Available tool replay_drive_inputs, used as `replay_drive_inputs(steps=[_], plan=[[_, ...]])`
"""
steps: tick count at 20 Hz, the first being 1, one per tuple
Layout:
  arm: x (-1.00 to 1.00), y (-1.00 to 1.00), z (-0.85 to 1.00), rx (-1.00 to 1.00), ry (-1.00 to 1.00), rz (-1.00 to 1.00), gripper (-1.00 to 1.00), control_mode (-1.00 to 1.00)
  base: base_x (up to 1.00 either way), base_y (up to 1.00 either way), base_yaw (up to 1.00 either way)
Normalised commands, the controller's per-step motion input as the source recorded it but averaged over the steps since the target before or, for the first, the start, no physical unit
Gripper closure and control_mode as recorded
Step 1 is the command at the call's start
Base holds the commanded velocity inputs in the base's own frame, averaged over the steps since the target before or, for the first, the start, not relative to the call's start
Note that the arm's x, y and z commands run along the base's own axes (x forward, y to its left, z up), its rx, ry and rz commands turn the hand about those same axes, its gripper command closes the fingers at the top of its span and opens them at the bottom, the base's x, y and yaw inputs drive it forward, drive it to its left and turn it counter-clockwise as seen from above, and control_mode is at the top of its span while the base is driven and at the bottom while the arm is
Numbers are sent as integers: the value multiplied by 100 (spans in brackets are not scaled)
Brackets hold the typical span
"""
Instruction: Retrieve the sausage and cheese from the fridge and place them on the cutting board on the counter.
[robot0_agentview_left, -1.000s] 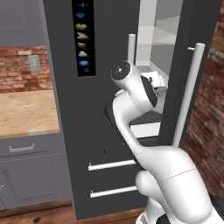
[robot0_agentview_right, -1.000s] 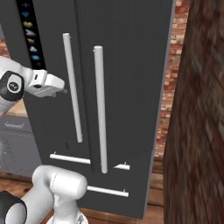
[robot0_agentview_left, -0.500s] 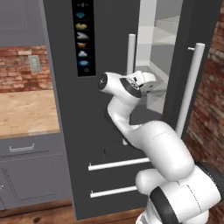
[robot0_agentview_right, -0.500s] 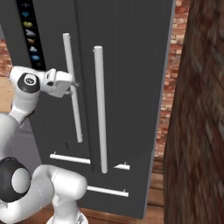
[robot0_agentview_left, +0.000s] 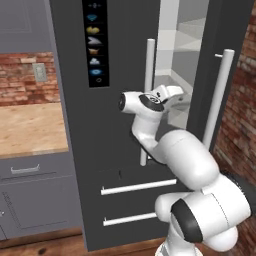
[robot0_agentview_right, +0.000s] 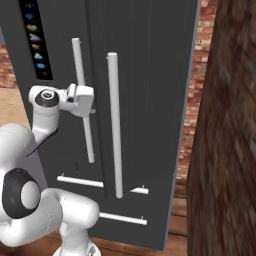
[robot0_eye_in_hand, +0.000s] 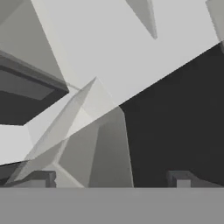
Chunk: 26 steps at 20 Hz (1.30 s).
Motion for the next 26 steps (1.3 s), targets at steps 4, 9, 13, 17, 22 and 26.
replay_drive_inputs(steps=[4, 9, 13, 17, 22, 26], plan=[[-41, -90, -1, 0, 21, -13, -100, -100, 0, 0, 0], [-89, -99, -18, 0, 14, -18, -100, -100, 0, 0, 0], [-64, -100, -23, 0, 15, -21, -100, -100, 0, 0, 0], [-31, -100, -28, 0, 9, -22, -100, -100, 0, 0, 0], [0, -100, -36, 0, -1, -13, -100, -100, 0, 0, 0], [0, -100, -49, 0, -7, -9, -100, -100, 0, 0, 0]])
